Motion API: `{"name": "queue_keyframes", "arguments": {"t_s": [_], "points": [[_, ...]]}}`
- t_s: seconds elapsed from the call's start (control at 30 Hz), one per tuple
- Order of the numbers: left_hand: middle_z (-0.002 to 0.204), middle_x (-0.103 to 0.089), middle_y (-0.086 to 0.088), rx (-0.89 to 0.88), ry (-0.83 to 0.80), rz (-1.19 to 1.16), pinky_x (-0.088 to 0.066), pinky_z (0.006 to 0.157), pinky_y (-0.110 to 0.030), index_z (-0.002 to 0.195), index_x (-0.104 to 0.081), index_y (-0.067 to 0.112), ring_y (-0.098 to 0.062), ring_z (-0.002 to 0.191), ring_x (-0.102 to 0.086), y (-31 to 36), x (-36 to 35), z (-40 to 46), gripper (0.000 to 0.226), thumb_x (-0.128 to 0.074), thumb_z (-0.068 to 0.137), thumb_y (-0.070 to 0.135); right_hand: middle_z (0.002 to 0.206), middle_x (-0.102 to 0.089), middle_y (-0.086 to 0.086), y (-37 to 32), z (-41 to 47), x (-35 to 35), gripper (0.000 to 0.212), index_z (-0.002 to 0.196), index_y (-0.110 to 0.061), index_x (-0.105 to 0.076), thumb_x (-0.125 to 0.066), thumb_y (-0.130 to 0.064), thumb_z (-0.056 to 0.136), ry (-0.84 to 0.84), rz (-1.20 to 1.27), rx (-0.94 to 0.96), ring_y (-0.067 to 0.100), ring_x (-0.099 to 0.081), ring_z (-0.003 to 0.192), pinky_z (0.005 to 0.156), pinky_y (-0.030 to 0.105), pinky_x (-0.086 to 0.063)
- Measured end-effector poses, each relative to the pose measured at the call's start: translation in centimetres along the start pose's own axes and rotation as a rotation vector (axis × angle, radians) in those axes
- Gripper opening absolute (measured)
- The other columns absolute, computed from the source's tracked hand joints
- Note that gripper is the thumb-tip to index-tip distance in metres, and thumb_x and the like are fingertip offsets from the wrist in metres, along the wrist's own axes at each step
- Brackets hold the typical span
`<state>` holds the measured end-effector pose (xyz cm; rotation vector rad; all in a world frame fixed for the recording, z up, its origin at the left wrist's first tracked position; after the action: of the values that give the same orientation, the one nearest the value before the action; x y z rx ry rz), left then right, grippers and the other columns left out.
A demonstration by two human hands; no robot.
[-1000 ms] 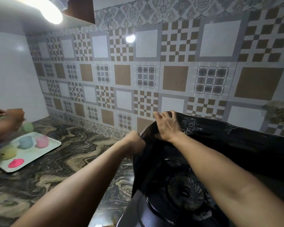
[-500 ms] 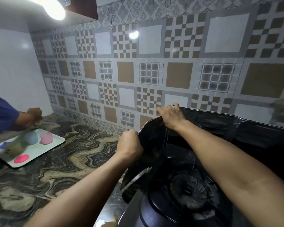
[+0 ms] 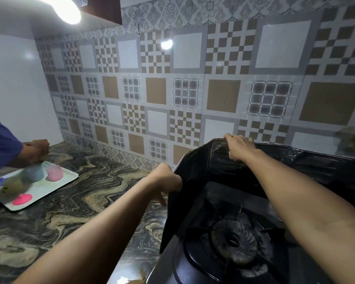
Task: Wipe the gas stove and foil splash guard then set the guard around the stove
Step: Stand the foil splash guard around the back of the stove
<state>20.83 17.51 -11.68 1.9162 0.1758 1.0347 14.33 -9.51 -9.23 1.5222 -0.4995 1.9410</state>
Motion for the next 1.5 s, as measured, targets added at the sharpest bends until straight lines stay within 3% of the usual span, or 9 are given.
{"name": "queue_keyframes", "arguments": {"t_s": [0.13, 0.33, 0.43, 0.57, 0.77, 0.9, 1.13, 1.3, 1.5], "points": [[0.086, -0.065, -0.013, 0.037, -0.190, -0.041, -0.059, 0.067, -0.055, 0.084, -0.064, -0.002, -0.029, 0.079, -0.064, 0.0, 0.3, -0.7, 0.009, -0.068, 0.081, 0.006, 0.126, -0.057, 0.012, 1.4, -0.5, 0.1, 0.061, 0.137, -0.014, -0.038, -0.056, 0.004, 0.081, 0.070, 0.012, -0.003, 0.033, -0.051, 0.115, 0.097, 0.048, -0.038], [0.114, -0.066, -0.013, 0.072, -0.271, -0.136, -0.055, 0.075, -0.060, 0.111, -0.065, 0.017, -0.038, 0.098, -0.066, -0.6, 0.3, -0.6, 0.066, -0.064, 0.071, 0.070, 0.130, -0.052, 0.012, 2.1, -1.4, 0.2, 0.061, 0.138, -0.014, -0.037, -0.062, -0.008, 0.083, 0.068, 0.018, -0.014, 0.032, -0.049, 0.119, 0.100, 0.045, -0.038], [0.116, -0.060, -0.011, 0.065, -0.183, -0.094, -0.058, 0.072, -0.055, 0.116, -0.060, 0.009, -0.035, 0.091, -0.064, -1.1, 0.7, -0.6, 0.059, -0.068, 0.079, 0.054, 0.131, -0.052, 0.012, 2.6, -1.6, 0.8, 0.063, 0.139, -0.014, -0.036, -0.064, -0.010, 0.083, 0.053, 0.007, -0.059, 0.032, -0.049, 0.120, 0.100, 0.046, -0.037], [0.074, -0.062, -0.013, 0.044, -0.067, -0.051, -0.060, 0.069, -0.050, 0.087, -0.059, -0.001, -0.025, 0.060, -0.062, -1.4, 0.3, -0.9, 0.010, -0.060, 0.088, 0.009, 0.116, -0.059, 0.013, 4.8, -1.9, 1.3, 0.052, 0.134, -0.013, -0.039, -0.059, -0.004, 0.087, 0.013, -0.007, -0.172, 0.033, -0.055, 0.108, 0.098, 0.049, -0.040], [0.075, -0.068, -0.021, -0.043, -0.142, -0.080, -0.058, 0.076, -0.053, 0.075, -0.064, -0.004, -0.036, 0.070, -0.070, 0.0, -1.4, -1.4, 0.014, -0.055, 0.086, -0.003, 0.090, -0.058, 0.010, 6.1, -2.4, 2.1, 0.040, 0.124, -0.012, -0.047, -0.042, 0.005, 0.089, 0.137, -0.031, -0.170, 0.030, -0.057, 0.078, 0.070, 0.037, -0.048], [0.077, -0.068, -0.017, 0.012, -0.138, -0.103, -0.061, 0.064, -0.044, 0.091, -0.066, -0.007, -0.026, 0.058, -0.065, -0.5, -2.5, -1.1, 0.022, -0.064, 0.087, 0.014, 0.095, -0.060, 0.010, 6.6, -2.9, 1.2, 0.051, 0.134, -0.013, -0.043, -0.047, 0.008, 0.087, 0.098, -0.004, -0.156, 0.029, -0.058, 0.085, 0.081, 0.041, -0.050], [0.099, -0.072, -0.012, 0.006, -0.094, -0.064, -0.061, 0.061, -0.038, 0.103, -0.070, 0.003, -0.029, 0.081, -0.070, -1.4, -1.4, -1.2, 0.074, -0.073, 0.064, 0.066, 0.115, -0.063, 0.010, 7.7, -3.6, 1.2, 0.063, 0.137, -0.013, -0.041, -0.069, -0.006, 0.081, 0.089, 0.010, -0.202, 0.032, -0.057, 0.106, 0.102, 0.048, -0.042], [0.106, -0.068, -0.013, 0.023, -0.125, -0.104, -0.058, 0.071, -0.053, 0.113, -0.068, 0.013, -0.036, 0.086, -0.068, -1.3, -0.5, -2.4, 0.084, -0.057, 0.064, 0.081, 0.106, -0.063, 0.009, 7.1, -4.9, 2.0, 0.061, 0.136, -0.012, -0.042, -0.065, 0.000, 0.081, 0.098, 0.051, -0.197, 0.030, -0.059, 0.096, 0.095, 0.046, -0.049], [0.127, -0.054, -0.022, -0.002, -0.143, -0.067, -0.054, 0.078, -0.053, 0.137, -0.050, 0.018, -0.041, 0.099, -0.061, -2.1, 0.2, -3.4, 0.102, -0.039, 0.064, 0.088, 0.126, -0.058, 0.011, 5.3, -8.3, 4.6, 0.060, 0.139, -0.014, -0.042, -0.062, -0.003, 0.083, 0.110, 0.111, -0.168, 0.031, -0.057, 0.105, 0.082, 0.037, -0.050]]}}
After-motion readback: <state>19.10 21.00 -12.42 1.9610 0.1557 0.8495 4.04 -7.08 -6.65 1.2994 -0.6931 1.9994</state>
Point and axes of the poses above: each hand's wrist, its own z-axis towards the middle knuckle, its own x-axis out of the back of the hand, y = z × x, the point moved 4 cm from there along z, towards the middle knuckle
